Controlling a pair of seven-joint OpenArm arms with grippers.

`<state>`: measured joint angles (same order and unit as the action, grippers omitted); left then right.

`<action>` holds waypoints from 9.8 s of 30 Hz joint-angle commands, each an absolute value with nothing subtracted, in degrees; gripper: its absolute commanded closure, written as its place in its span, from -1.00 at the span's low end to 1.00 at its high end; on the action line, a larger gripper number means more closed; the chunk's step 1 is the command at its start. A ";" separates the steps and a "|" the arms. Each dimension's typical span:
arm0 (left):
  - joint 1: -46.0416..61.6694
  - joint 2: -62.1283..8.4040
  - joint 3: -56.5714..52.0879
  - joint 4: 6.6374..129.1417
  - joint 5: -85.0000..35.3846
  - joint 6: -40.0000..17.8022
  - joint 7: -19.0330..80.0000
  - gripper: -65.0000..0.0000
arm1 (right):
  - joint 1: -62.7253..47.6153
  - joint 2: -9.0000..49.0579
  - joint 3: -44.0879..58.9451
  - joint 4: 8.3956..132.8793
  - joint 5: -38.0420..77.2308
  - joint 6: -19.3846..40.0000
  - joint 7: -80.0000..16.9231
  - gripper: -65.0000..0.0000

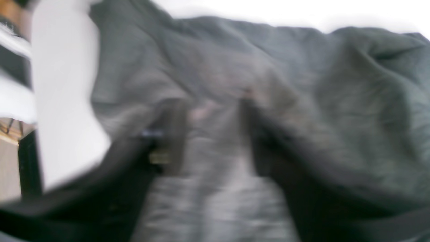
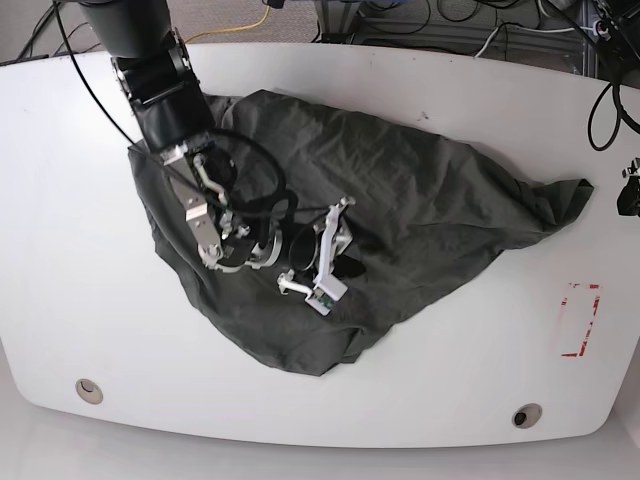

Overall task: Layout the t-shirt on the table in an organized manner, then fold the t-shirt properly
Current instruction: 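Sweep the right gripper across the shirt and pinch its collar edge, then drag the pinched shirt edge with the right gripper, bunching the shirt, then grasp the shirt ends with both grippers at opposite sides, then lift the shirt with both grippers and stretch it between them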

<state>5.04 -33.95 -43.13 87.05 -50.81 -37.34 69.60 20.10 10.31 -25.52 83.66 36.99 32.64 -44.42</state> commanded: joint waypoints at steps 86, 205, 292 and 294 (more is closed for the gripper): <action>4.62 -33.36 -34.77 88.22 -51.65 -37.41 68.44 0.25 | 7.34 -1.45 -26.33 108.26 -13.93 40.00 -52.00 0.98; 9.27 -21.67 -20.18 102.11 -52.00 -40.00 68.53 0.25 | -8.66 6.64 26.42 87.87 36.09 40.00 -54.46 -0.96; 23.69 -14.46 -8.13 97.80 -36.88 -40.00 68.53 0.81 | -8.40 6.90 21.85 87.78 35.91 39.87 -54.37 1.00; 22.99 -15.43 -8.13 98.59 -36.88 -40.00 68.44 0.87 | -8.31 6.90 22.02 87.78 35.91 39.87 -54.37 1.00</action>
<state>22.96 -13.89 -8.19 97.89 -40.95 -40.58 64.73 -8.67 6.35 21.71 87.02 35.40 39.88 -54.68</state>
